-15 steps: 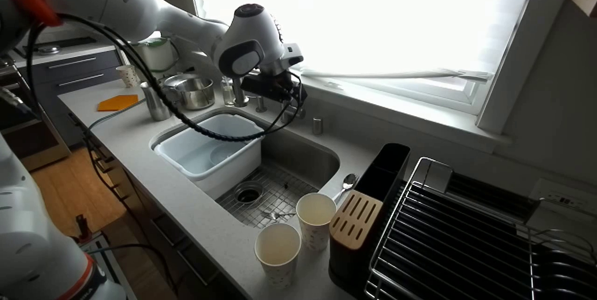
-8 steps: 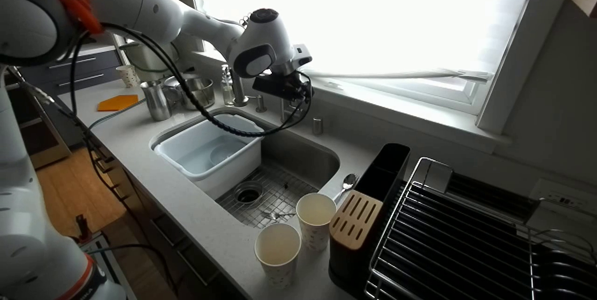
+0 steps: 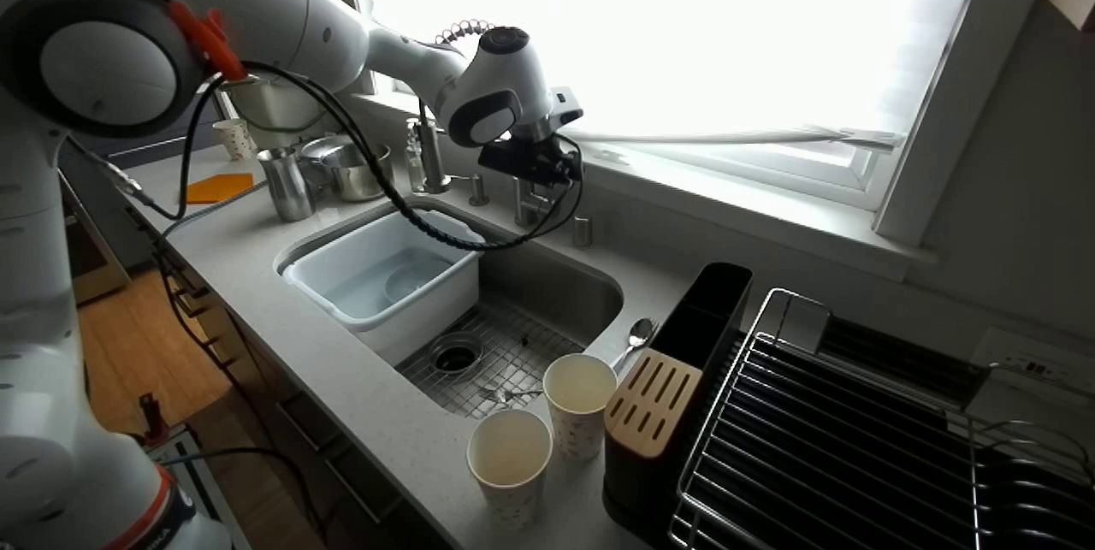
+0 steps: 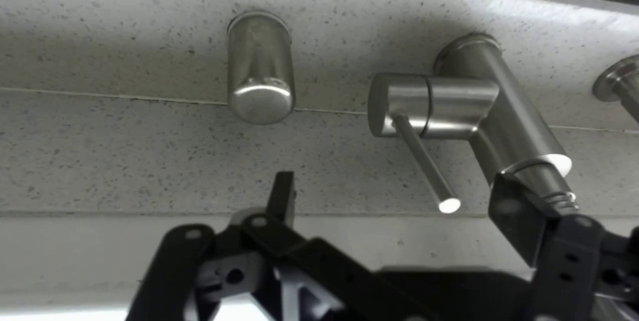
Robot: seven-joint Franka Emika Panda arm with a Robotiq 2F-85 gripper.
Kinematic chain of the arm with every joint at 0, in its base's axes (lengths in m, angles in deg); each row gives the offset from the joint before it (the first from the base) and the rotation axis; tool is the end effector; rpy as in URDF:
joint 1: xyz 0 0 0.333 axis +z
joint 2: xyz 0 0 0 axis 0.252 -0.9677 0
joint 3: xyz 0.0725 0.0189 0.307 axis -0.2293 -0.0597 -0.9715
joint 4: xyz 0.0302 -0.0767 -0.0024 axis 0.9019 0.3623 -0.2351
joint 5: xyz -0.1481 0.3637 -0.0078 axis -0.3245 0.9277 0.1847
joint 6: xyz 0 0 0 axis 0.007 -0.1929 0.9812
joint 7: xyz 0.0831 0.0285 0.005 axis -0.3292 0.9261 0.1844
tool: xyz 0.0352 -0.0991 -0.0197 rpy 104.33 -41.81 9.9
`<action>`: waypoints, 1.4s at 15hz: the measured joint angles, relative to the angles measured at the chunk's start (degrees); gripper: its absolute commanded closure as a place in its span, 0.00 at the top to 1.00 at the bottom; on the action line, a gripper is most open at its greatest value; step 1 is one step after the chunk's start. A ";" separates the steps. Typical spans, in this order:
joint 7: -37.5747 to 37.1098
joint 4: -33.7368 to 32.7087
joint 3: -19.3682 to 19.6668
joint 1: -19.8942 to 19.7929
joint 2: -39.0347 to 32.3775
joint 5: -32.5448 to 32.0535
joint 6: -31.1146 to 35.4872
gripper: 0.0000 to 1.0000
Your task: Push the faucet handle to the right then put water in both coffee cups and set them back down on the right side of the counter.
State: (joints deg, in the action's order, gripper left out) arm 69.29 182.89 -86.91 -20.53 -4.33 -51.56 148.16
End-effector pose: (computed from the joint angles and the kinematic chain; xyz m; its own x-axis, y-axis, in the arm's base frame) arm 0.6765 -0.0343 0.4330 0.8350 0.1534 0.5284 0.2301 -0.9697 -0.0821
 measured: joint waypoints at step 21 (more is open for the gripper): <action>-5.12 -4.70 -0.62 -1.99 -4.13 -5.62 -0.63 1.00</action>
State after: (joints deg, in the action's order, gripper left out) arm 64.18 178.20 -87.53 -22.52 -8.46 -57.17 147.53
